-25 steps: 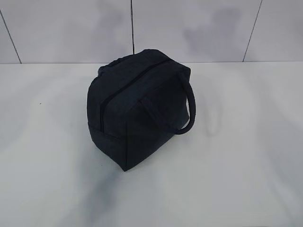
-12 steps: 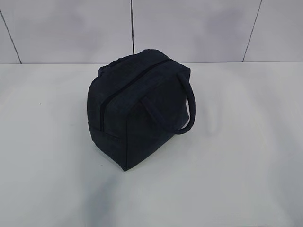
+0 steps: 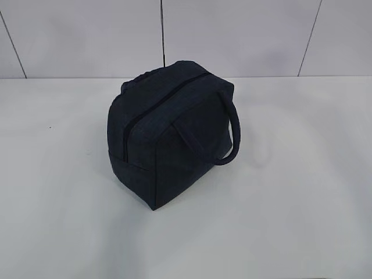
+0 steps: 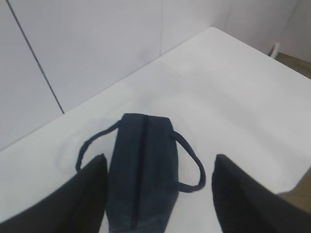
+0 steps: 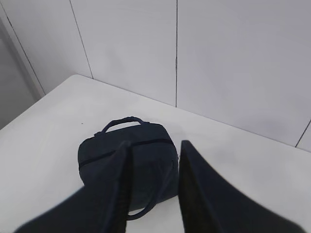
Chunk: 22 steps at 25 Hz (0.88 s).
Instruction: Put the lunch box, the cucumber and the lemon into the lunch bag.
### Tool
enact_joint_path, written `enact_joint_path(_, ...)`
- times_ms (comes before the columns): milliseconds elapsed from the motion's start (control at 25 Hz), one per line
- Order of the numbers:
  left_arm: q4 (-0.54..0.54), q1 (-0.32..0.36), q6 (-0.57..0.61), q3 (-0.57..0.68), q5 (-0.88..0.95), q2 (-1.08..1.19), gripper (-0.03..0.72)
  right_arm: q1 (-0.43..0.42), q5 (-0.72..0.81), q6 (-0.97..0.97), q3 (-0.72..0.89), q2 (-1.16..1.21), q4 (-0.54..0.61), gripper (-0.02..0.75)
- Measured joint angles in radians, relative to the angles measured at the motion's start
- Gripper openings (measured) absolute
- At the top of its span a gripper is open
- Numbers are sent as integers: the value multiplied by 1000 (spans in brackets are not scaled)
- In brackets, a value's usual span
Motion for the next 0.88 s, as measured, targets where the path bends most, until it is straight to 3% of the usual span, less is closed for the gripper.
enact_joint_path(240, -45, -20, -36, 439, -188, -256, 478, 5, 15, 62, 115, -137, -31, 243)
enact_joint_path(440, -54, -20, -52, 703, -231, -524, 449, 5, 7, 125, 292, -264, -41, 243)
enact_joint_path(640, -66, -20, -52, 837, -161, -773, 445, 5, -14, 165, 454, -441, -57, 243)
enact_joint_path(880, -47, -20, -54, 937, -29, -989, 444, 5, 41, 214, 624, -663, -191, 242)
